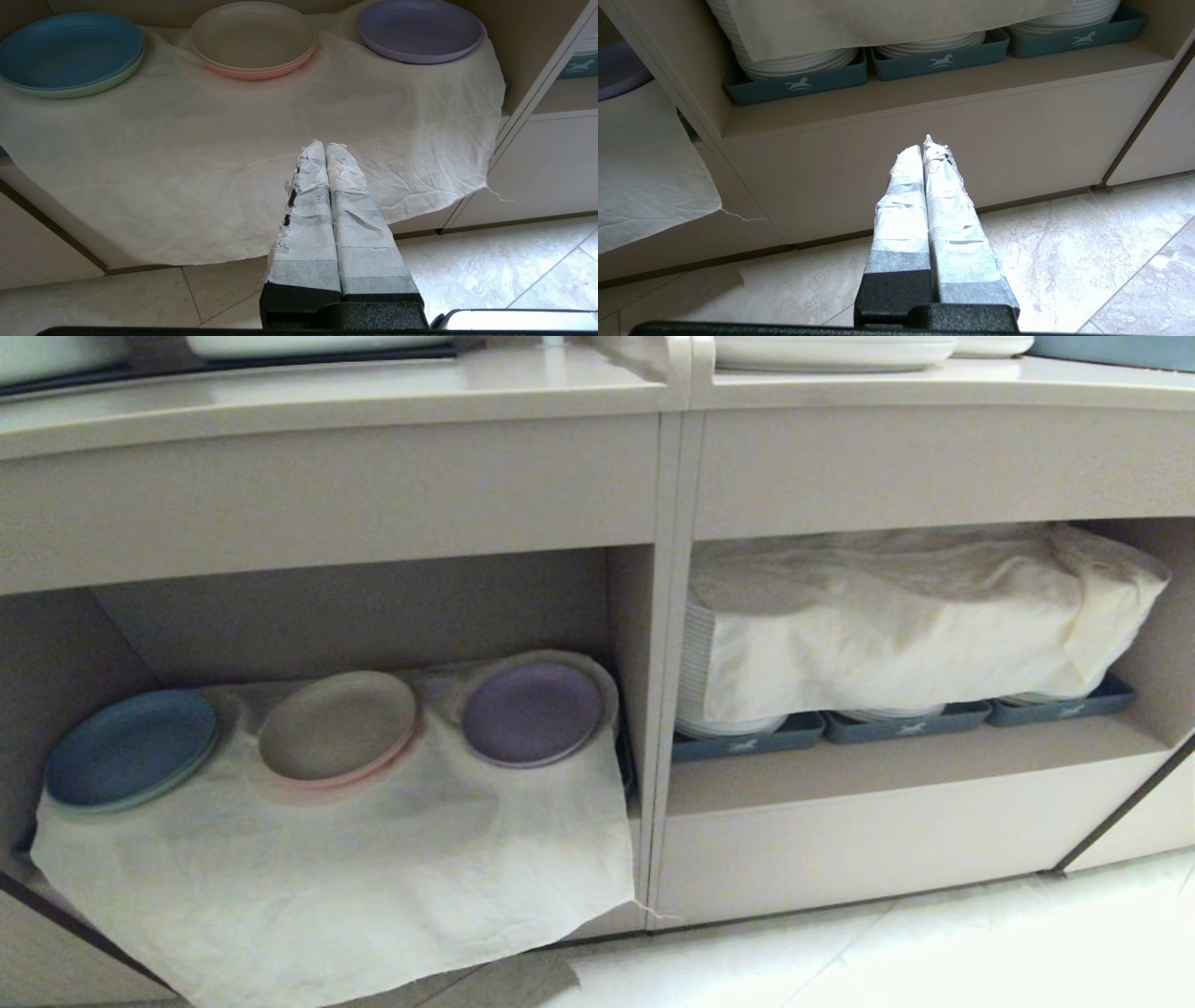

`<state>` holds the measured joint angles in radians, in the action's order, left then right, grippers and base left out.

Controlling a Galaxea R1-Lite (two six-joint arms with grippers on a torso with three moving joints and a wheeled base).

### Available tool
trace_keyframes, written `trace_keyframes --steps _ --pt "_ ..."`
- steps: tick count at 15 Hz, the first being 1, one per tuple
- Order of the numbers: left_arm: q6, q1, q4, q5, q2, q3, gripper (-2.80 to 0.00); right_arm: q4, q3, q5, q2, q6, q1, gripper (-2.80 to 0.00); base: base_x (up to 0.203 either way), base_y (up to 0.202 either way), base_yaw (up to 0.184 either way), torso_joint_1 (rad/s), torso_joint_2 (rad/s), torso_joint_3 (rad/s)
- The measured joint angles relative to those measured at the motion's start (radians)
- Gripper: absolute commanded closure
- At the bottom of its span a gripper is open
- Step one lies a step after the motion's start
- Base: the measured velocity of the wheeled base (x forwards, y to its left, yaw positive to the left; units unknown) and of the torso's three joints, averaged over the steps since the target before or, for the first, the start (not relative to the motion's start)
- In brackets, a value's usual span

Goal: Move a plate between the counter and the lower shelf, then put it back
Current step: Pick up the plate in the cupboard

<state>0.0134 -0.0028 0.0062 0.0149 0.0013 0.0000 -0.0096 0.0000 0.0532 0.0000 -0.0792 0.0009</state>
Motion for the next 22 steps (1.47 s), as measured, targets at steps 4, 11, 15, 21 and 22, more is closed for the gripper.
trace_keyframes --steps 4,11,15,21,22 --pt "-0.002 0.0 0.001 0.0 0.0 0.0 0.0 0.0 0.0 0.0 0.0 0.0 0.0 0.0 0.0 0.0 0.0 0.0 0.0 0.0" --pt "-0.002 0.0 0.002 0.001 0.0 0.0 0.0 0.0 0.0 0.0 0.0 0.0 0.0 0.0 0.0 0.0 0.0 0.0 0.0 0.0" --pt "-0.004 0.0 0.0 0.0 0.0 0.0 0.0 0.0 0.0 0.0 0.0 0.0 0.0 0.0 0.0 0.0 0.0 0.0 0.0 0.0" --pt "-0.003 0.0 0.001 0.0 0.0 0.0 0.0 0.0 0.0 0.0 0.0 0.0 0.0 0.0 0.0 0.0 0.0 0.0 0.0 0.0" --pt "-0.003 0.0 0.001 -0.002 0.0 0.0 0.0 0.0 0.0 0.0 0.0 0.0 0.0 0.0 0.0 0.0 0.0 0.0 0.0 0.0"
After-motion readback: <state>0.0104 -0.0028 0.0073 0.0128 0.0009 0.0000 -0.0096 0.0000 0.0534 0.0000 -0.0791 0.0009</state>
